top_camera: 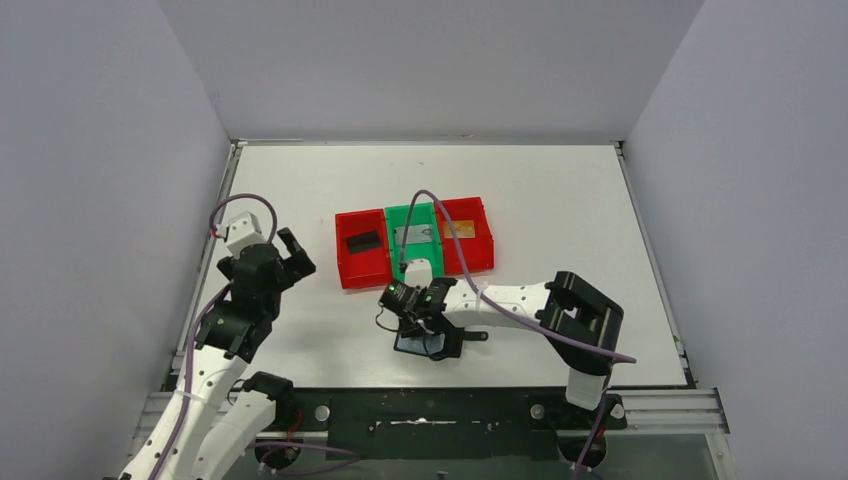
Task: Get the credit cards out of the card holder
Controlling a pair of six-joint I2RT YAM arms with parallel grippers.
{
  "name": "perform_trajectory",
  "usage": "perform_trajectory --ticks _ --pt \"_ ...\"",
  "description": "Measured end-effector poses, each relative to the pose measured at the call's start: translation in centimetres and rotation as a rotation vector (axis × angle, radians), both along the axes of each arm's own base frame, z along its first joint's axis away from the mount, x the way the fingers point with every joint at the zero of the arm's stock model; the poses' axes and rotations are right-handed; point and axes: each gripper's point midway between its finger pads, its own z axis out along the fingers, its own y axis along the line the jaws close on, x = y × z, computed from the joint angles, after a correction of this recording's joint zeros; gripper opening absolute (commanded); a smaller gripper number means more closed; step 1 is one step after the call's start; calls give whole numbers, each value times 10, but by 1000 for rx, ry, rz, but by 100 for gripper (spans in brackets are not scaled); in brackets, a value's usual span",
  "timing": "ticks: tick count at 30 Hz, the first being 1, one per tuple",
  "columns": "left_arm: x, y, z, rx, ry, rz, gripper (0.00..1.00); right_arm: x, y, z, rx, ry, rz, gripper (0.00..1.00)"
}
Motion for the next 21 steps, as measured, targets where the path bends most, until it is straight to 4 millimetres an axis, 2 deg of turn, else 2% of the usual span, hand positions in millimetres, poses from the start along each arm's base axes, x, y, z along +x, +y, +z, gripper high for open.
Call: perform_trajectory --ticks 9,13,16,21 --pt "1 -3 -3 -2 15 -12 95 2 -8 -1 71 -26 -4 20" --pt "1 -12 -4 -23 21 -63 91 4 -12 0 135 -33 7 18" --pt "3 -32 -4 -75 20 -160 85 7 -17 0 209 -28 7 18" --pt "5 -83 -10 -201 42 -400 84 10 -21 0 358 -35 11 19"
